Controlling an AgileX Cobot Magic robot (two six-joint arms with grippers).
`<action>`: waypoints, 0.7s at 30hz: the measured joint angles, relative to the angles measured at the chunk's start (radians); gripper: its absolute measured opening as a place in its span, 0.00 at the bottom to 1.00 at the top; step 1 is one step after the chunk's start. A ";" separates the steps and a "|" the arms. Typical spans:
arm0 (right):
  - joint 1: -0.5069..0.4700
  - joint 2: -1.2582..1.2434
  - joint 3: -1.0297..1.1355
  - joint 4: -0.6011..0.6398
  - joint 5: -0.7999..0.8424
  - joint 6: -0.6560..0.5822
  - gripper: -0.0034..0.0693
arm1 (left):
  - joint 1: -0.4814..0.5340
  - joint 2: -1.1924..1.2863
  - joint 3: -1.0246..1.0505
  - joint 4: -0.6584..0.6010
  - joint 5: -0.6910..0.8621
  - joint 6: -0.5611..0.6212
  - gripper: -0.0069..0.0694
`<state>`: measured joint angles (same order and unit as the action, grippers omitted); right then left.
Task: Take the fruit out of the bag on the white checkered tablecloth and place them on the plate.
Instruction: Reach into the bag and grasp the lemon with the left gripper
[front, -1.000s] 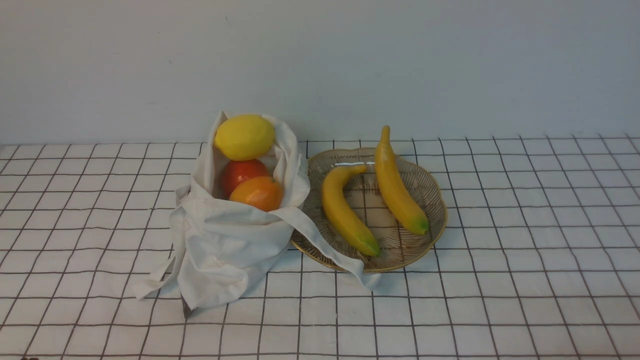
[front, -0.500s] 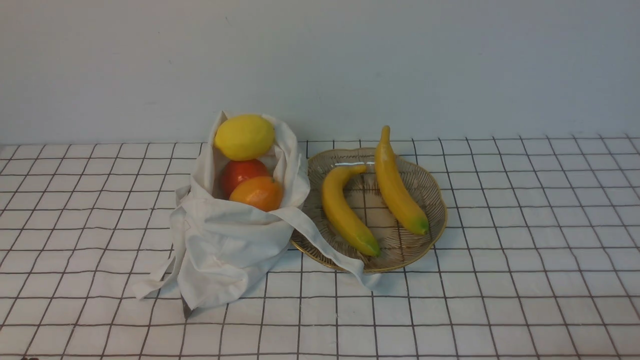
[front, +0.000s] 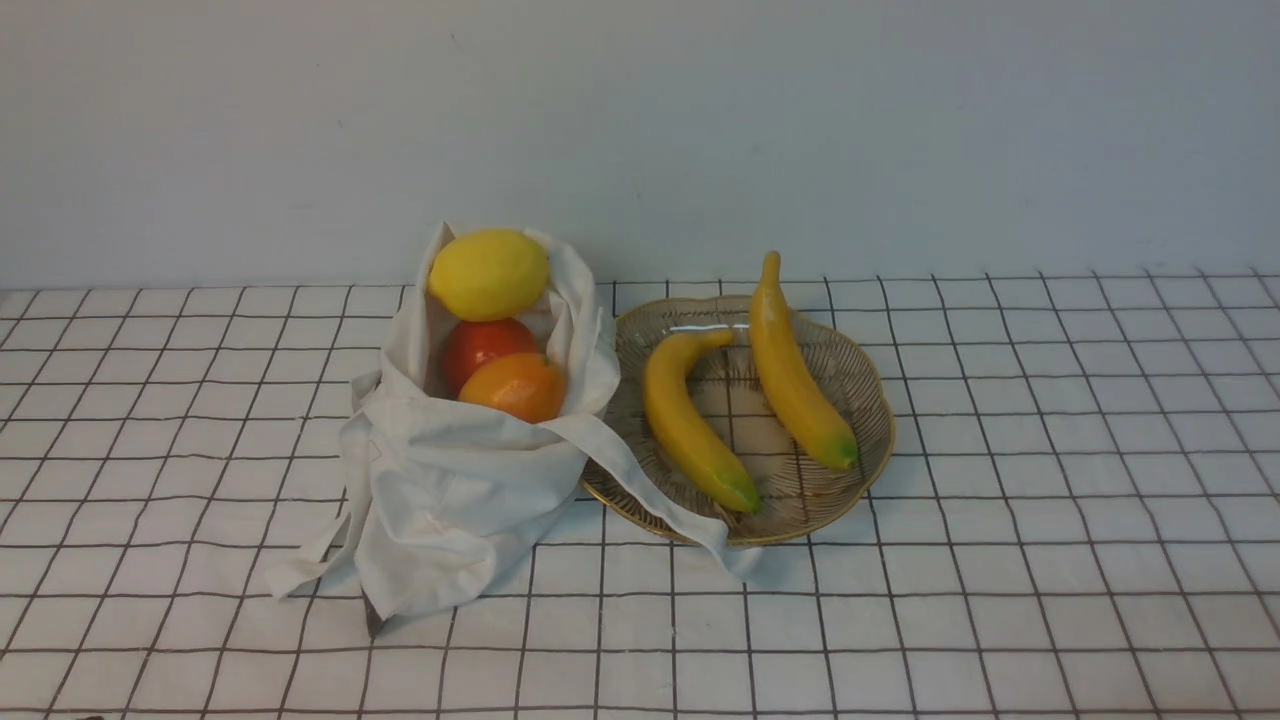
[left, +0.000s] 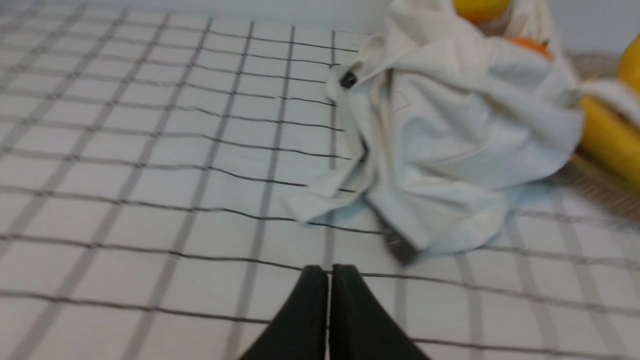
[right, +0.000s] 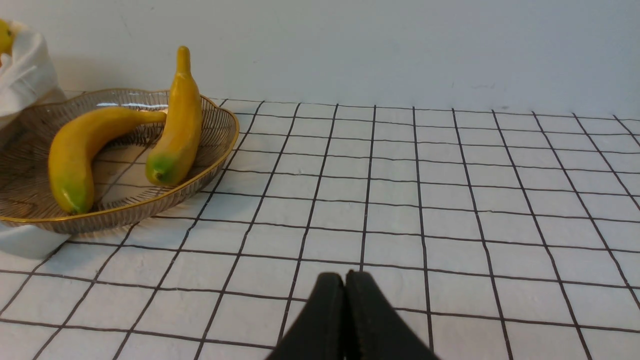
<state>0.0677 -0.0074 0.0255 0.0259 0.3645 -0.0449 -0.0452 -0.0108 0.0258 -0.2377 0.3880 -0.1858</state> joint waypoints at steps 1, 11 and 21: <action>0.000 0.000 0.000 0.000 0.000 0.000 0.03 | 0.000 0.000 0.000 -0.078 0.001 -0.043 0.08; 0.000 0.000 0.000 0.000 0.000 0.000 0.03 | 0.000 0.000 0.002 -0.653 -0.025 -0.184 0.08; 0.000 0.000 0.000 0.000 0.000 0.000 0.03 | 0.000 0.184 -0.301 -0.500 0.246 0.030 0.08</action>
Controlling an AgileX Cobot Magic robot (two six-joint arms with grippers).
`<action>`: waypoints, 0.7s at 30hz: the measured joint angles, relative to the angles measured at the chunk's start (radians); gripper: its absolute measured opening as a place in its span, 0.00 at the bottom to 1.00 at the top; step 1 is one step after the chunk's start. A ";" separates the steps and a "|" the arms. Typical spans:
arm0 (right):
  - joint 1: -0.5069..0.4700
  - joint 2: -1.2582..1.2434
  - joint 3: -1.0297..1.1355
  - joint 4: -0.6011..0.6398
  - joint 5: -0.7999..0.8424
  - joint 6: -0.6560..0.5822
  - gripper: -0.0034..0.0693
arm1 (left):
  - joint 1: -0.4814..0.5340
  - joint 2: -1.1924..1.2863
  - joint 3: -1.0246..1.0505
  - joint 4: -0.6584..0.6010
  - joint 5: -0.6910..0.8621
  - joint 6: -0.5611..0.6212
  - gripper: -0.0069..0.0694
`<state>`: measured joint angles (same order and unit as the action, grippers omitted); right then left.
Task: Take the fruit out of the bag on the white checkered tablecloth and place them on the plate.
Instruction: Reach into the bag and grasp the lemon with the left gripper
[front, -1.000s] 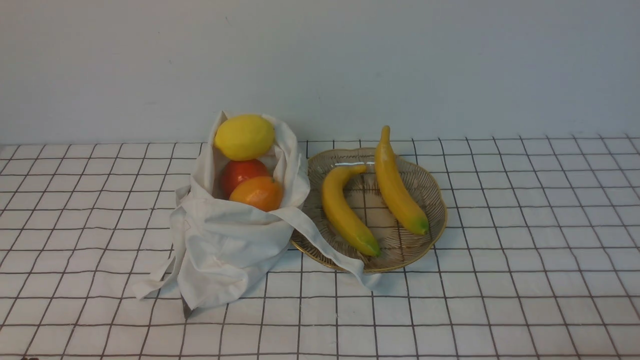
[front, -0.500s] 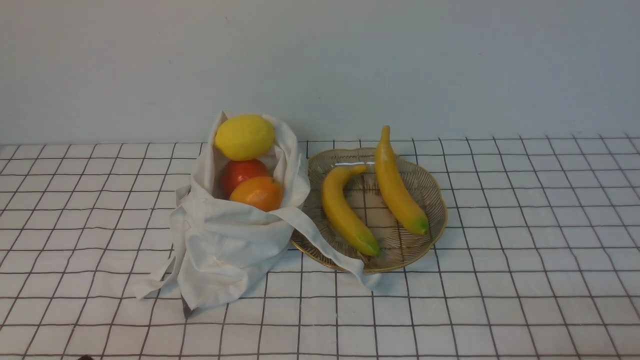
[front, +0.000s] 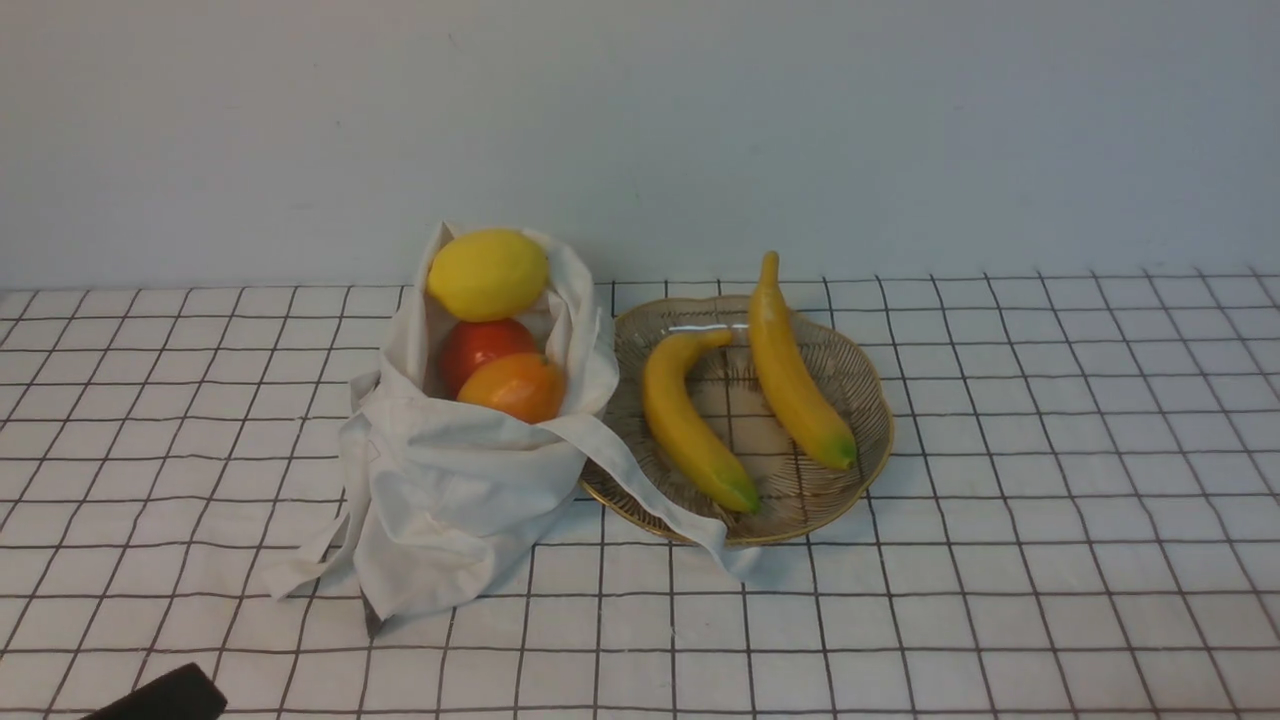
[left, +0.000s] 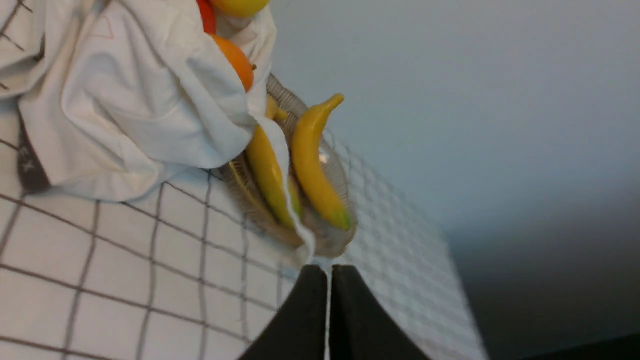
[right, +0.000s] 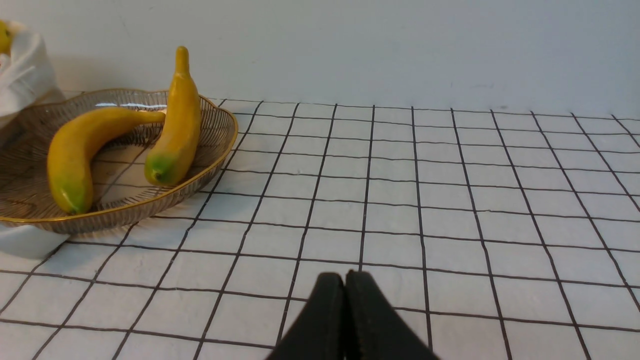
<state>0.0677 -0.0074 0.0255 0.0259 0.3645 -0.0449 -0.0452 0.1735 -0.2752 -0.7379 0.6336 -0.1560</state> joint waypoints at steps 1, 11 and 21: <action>0.000 0.000 0.000 0.000 0.000 0.000 0.03 | 0.000 0.066 -0.054 0.059 0.059 0.021 0.08; 0.000 0.000 0.000 0.000 0.000 0.000 0.03 | 0.000 0.785 -0.437 0.384 0.531 0.315 0.08; 0.000 0.000 0.000 0.000 0.000 0.000 0.03 | -0.170 1.175 -0.802 0.306 0.472 0.366 0.08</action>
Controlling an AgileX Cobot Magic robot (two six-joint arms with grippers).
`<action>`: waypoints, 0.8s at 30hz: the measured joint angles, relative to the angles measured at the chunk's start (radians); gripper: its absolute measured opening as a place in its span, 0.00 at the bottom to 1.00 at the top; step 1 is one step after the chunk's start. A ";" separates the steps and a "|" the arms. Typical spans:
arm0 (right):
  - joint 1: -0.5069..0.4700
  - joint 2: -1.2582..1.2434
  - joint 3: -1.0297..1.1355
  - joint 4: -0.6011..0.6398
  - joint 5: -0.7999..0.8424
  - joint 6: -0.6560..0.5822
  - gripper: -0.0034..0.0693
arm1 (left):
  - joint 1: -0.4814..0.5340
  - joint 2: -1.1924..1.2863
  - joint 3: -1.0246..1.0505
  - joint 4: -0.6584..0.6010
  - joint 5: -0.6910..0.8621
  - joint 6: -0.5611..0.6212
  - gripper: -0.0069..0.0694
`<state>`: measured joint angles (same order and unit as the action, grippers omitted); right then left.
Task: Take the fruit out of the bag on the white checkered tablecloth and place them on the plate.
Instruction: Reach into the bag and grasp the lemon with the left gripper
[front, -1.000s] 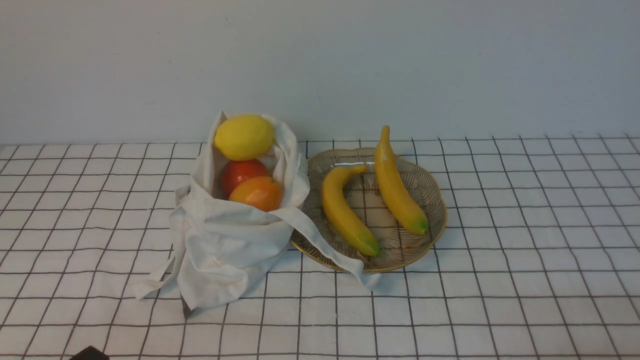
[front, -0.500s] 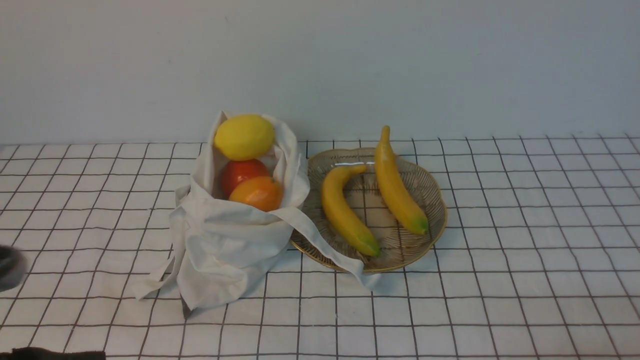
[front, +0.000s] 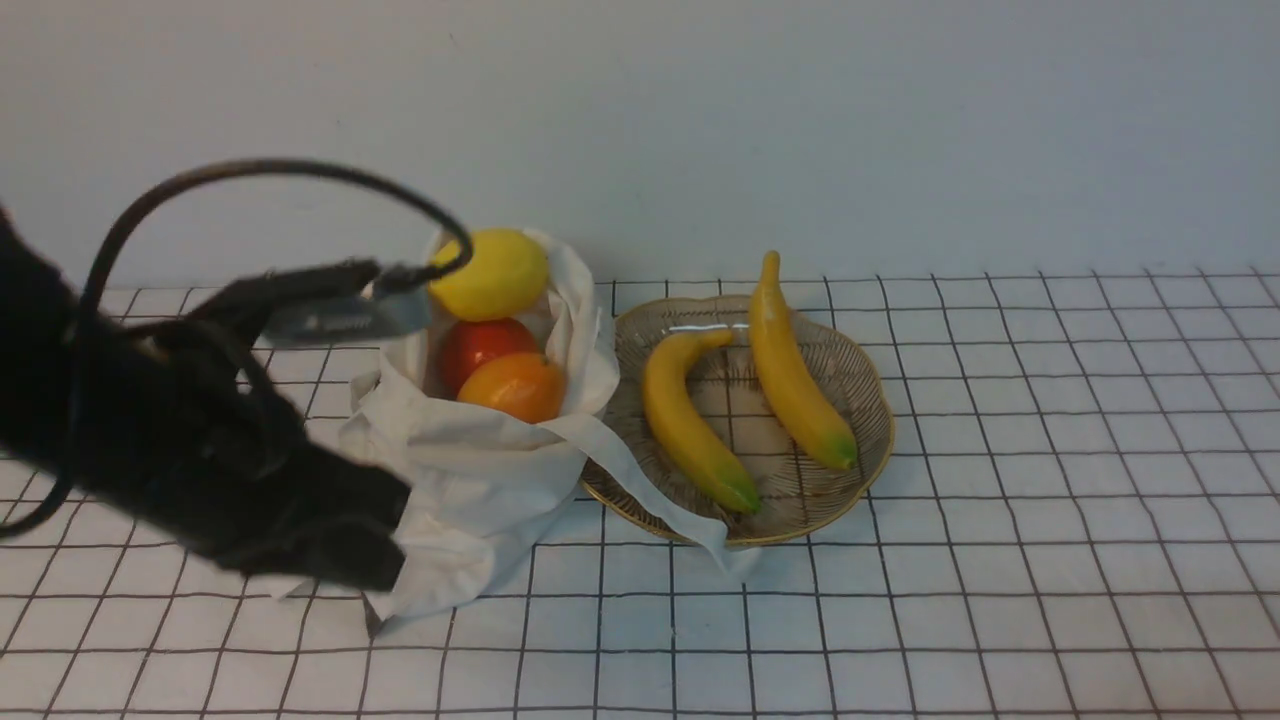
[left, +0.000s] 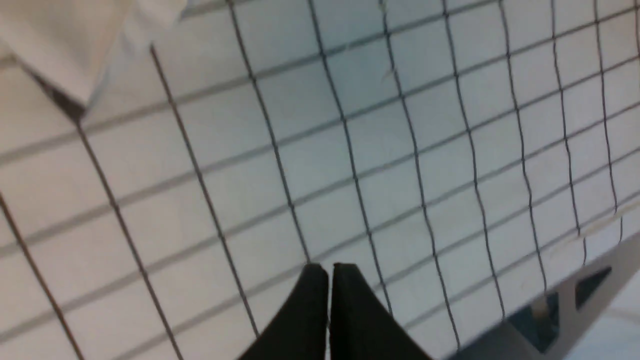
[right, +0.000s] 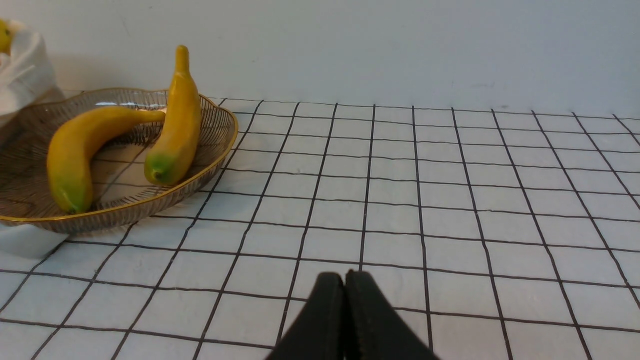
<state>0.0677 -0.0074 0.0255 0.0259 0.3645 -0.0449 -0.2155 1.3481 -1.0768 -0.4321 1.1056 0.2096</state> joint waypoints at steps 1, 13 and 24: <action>0.000 0.000 0.000 0.000 0.000 0.000 0.03 | -0.021 0.030 -0.051 0.045 -0.035 -0.029 0.09; 0.000 0.000 0.000 0.000 0.000 0.000 0.03 | -0.144 0.389 -0.486 0.410 -0.187 -0.226 0.56; 0.000 0.000 0.000 0.000 0.000 0.000 0.03 | -0.168 0.637 -0.654 0.717 -0.243 -0.175 0.99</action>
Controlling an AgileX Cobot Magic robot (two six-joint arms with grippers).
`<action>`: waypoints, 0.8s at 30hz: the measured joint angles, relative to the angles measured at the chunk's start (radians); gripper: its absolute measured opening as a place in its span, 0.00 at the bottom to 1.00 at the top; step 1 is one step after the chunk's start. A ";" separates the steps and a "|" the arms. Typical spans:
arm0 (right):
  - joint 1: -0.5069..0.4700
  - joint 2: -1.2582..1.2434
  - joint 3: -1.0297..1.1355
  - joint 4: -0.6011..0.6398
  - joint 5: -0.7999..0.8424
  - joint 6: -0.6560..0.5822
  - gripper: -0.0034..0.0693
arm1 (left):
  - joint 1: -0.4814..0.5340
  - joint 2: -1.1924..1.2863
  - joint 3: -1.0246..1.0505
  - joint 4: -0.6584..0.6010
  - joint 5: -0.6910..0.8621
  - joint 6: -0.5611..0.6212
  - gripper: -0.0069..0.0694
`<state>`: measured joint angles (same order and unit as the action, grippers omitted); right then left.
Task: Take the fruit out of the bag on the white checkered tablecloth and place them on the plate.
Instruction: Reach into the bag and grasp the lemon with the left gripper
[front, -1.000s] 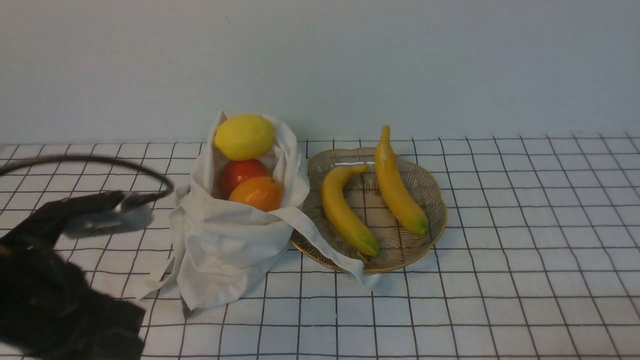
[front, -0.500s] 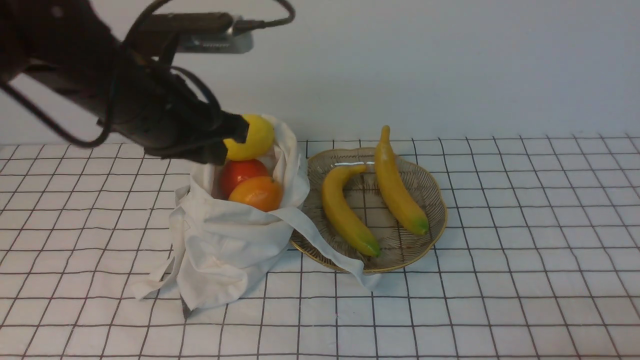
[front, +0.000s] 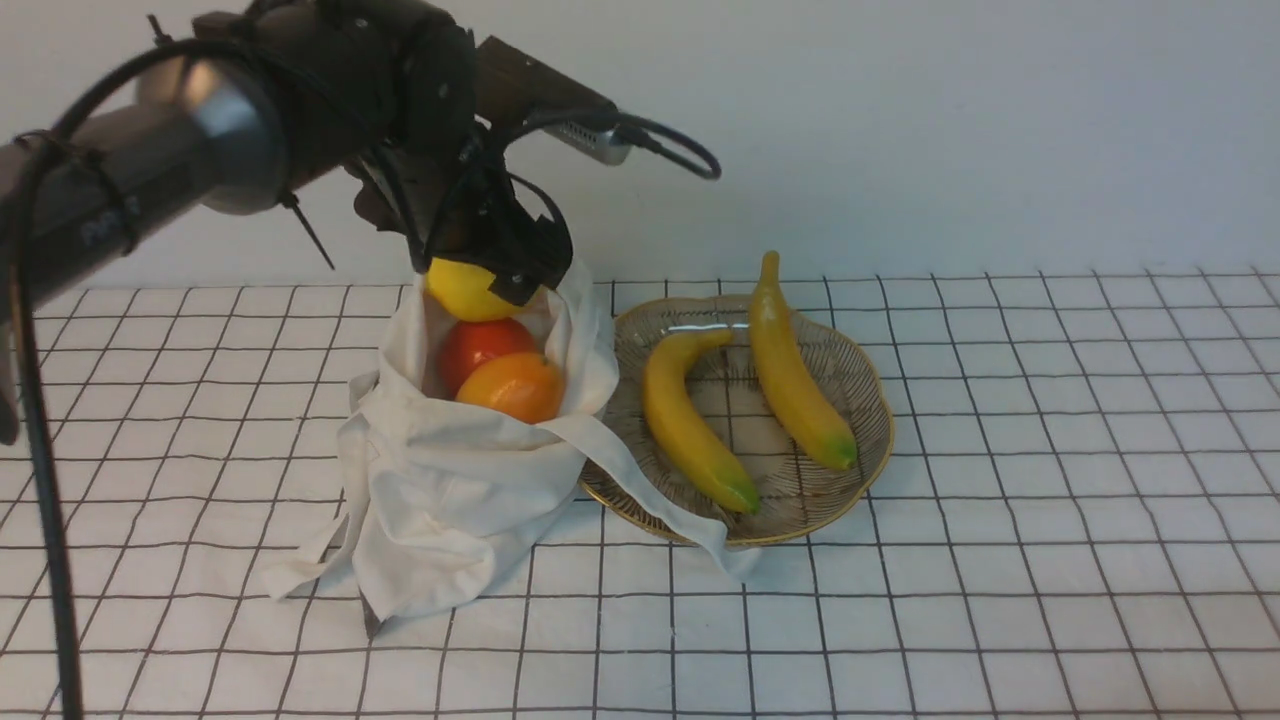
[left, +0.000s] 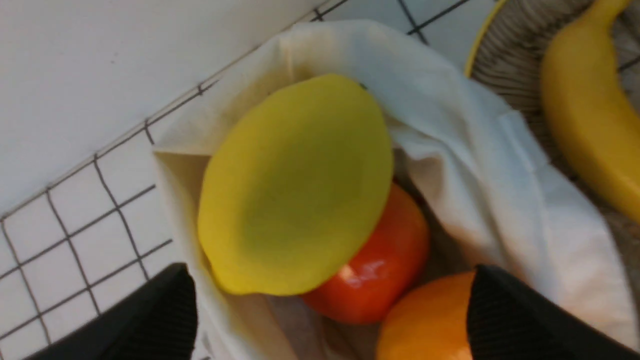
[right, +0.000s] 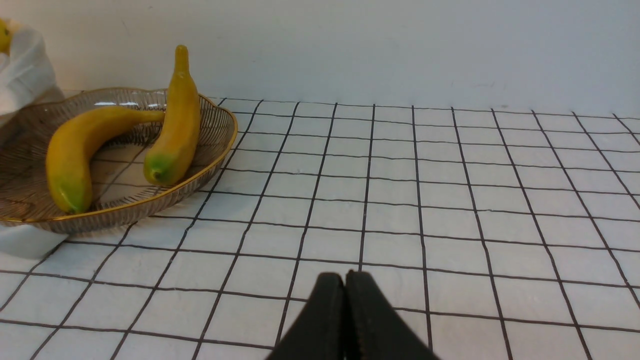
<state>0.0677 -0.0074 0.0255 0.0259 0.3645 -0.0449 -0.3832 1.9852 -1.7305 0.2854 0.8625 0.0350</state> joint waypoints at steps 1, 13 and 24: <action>0.000 0.000 0.000 0.000 0.000 0.000 0.03 | 0.000 0.012 -0.001 0.022 -0.005 0.000 0.99; 0.000 0.000 0.000 0.000 0.000 0.000 0.03 | -0.004 0.090 -0.001 0.099 -0.081 0.001 0.86; 0.000 0.000 0.000 0.000 0.000 0.000 0.03 | -0.161 0.014 -0.030 0.280 0.055 0.000 0.09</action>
<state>0.0677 -0.0074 0.0255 0.0259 0.3645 -0.0449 -0.5442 1.9995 -1.7605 0.5653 0.9170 0.0350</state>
